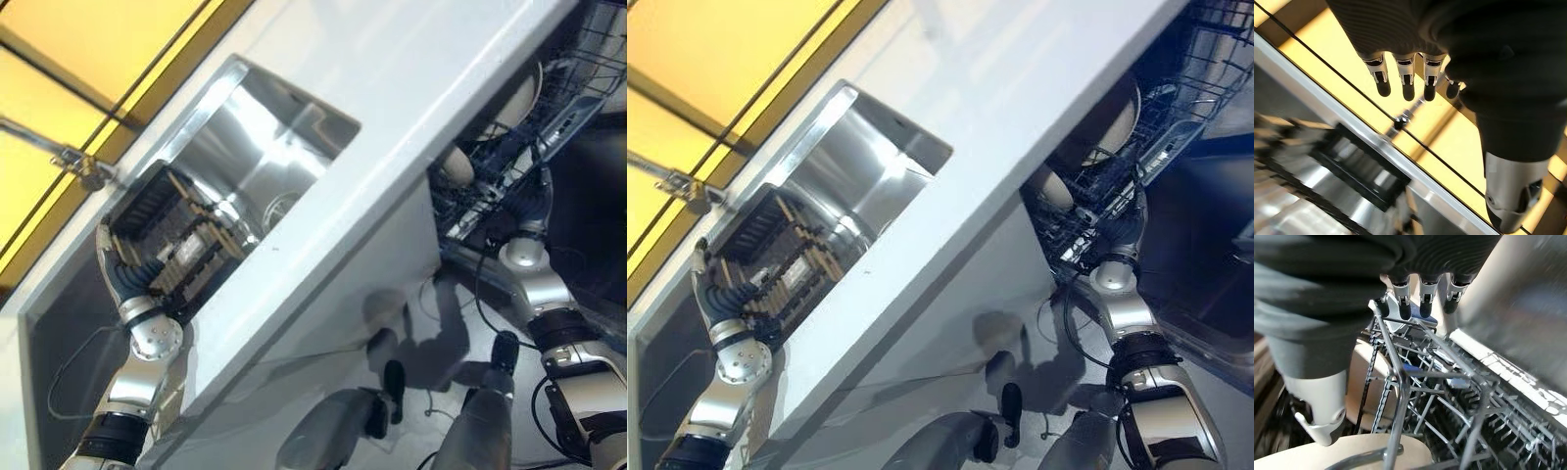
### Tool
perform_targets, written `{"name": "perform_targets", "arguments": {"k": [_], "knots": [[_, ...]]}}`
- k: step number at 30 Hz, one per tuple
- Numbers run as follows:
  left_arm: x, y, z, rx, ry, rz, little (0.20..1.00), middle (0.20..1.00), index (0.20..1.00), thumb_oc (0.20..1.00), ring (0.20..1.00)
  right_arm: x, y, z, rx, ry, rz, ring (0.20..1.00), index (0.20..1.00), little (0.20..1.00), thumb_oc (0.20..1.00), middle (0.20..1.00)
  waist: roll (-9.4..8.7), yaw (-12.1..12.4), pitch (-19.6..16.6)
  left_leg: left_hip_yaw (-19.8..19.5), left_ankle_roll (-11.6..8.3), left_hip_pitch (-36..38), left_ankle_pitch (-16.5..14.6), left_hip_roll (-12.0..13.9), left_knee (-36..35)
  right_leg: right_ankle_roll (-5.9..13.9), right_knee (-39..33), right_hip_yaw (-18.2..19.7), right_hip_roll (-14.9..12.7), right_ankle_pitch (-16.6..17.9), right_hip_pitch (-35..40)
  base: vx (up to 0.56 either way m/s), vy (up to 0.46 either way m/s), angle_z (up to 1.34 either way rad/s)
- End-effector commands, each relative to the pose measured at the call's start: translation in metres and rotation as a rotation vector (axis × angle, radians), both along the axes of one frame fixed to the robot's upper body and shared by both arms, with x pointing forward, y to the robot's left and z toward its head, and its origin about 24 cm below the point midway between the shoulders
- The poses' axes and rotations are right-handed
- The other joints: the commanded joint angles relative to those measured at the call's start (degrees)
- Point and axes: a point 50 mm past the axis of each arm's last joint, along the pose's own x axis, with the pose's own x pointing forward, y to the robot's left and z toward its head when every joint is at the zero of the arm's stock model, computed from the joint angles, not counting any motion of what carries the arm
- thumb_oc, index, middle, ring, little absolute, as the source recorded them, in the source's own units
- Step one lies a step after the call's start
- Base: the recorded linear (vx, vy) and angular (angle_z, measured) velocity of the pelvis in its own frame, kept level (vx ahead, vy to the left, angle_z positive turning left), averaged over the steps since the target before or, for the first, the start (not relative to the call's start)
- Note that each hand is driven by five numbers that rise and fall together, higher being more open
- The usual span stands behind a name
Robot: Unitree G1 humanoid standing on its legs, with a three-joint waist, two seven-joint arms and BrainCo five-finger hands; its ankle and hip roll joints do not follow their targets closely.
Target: Pick up plates and place into dishwasher.
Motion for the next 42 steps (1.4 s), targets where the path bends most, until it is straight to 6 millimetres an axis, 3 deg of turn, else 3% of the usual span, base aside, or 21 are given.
{"name": "perform_targets", "arguments": {"k": [1,11,21,32,42], "knots": [[-0.013,-0.001,0.001,0.040,-0.022,-0.032,1.000,1.000,1.000,1.000,1.000,0.015,0.050,0.112,-0.143,-0.374,0.224,1.000,1.000,1.000,1.000,1.000,3.39,4.04,-0.17,0.29,-3.54,-4.50,1.99,-0.83,1.29,-0.08,4.54,4.70,-3.64,-6.23,1.24,-0.01,0.031,0.37],[-0.023,0.002,-0.003,0.049,-0.016,-0.034,1.000,1.000,1.000,1.000,1.000,0.015,0.042,0.114,-0.136,-0.382,0.205,1.000,1.000,1.000,1.000,1.000,3.44,5.16,-0.07,0.02,-3.47,-4.94,2.57,-0.61,1.65,0.05,5.41,3.33,-4.34,-6.02,1.11,-0.02,0.016,0.19],[-0.021,0.000,0.004,0.049,-0.048,-0.045,1.000,1.000,1.000,1.000,1.000,0.013,0.034,0.117,-0.116,-0.407,0.161,1.000,1.000,1.000,1.000,1.000,3.56,4.21,0.40,0.97,-3.30,-5.14,2.84,-0.23,1.06,0.06,4.77,4.39,-4.03,-5.14,0.14,-0.04,-0.017,0.01],[-0.014,-0.004,0.008,0.047,-0.058,-0.037,1.000,1.000,1.000,1.000,1.000,0.008,0.020,0.109,-0.083,-0.402,0.080,1.000,1.000,1.000,1.000,1.000,3.42,1.50,-0.60,2.29,-2.99,-4.22,2.83,0.14,-0.58,0.09,2.39,6.74,-2.82,-4.13,-0.03,-0.01,-0.007,0.00],[-0.005,-0.007,0.013,0.053,-0.085,-0.020,1.000,1.000,1.000,1.000,1.000,0.000,-0.002,0.105,-0.051,-0.426,-0.099,1.000,1.000,1.000,1.000,1.000,3.94,-1.18,-0.05,3.42,-2.95,-4.49,3.57,0.96,-3.06,0.18,0.63,9.03,-1.08,-3.61,-1.94,-0.06,-0.045,-0.09]]}}
